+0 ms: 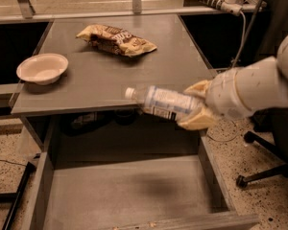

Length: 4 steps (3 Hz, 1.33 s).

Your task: Pick blue plastic bottle from top drawer and place on counter

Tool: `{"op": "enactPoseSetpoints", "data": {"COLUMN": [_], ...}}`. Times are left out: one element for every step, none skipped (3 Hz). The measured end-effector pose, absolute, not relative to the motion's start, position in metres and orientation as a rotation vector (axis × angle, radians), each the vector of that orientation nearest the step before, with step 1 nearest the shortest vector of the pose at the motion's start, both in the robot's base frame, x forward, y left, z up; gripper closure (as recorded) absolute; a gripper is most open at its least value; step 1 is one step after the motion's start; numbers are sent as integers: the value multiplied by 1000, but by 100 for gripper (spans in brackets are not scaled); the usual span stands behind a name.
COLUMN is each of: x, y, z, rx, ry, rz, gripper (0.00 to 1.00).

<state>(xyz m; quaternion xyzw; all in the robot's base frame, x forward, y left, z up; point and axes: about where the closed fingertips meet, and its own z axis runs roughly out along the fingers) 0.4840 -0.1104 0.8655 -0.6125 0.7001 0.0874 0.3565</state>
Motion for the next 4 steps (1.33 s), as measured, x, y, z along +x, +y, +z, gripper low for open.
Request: {"op": "enactPoseSetpoints", "data": {"x": [526, 536, 536, 567], "y": [-124, -123, -123, -131], "z": [896, 924, 924, 927], "rx": [-1577, -1562, -1561, -1482], "ry": [1814, 1771, 1771, 1788], "rz": [227, 195, 195, 134], "gripper": [100, 100, 100, 100]}}
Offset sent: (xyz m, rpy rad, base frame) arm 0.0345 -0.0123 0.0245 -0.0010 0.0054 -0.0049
